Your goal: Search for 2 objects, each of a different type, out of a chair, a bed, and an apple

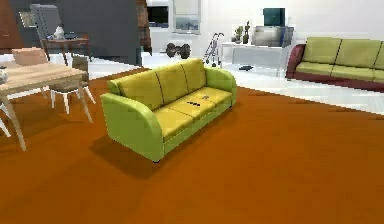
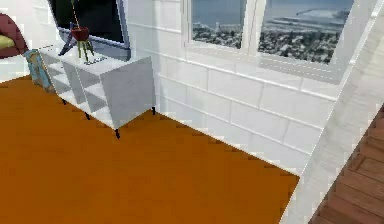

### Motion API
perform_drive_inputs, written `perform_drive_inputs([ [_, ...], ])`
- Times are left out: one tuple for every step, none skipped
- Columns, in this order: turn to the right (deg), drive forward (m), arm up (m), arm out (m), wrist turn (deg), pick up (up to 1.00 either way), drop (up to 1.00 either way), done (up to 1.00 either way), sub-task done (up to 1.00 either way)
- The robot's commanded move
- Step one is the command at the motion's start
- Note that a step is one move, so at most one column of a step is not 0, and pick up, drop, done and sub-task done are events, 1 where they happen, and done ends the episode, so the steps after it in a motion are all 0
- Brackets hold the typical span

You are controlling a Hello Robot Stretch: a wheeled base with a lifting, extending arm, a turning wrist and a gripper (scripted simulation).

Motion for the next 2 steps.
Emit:
perform_drive_inputs([
  [0.0,0.4,0.0,0.0,0.0,0.0,0.0,0.0,0.0],
  [-45.0,0.0,0.0,0.0,0.0,0.0,0.0,0.0,0.0],
])
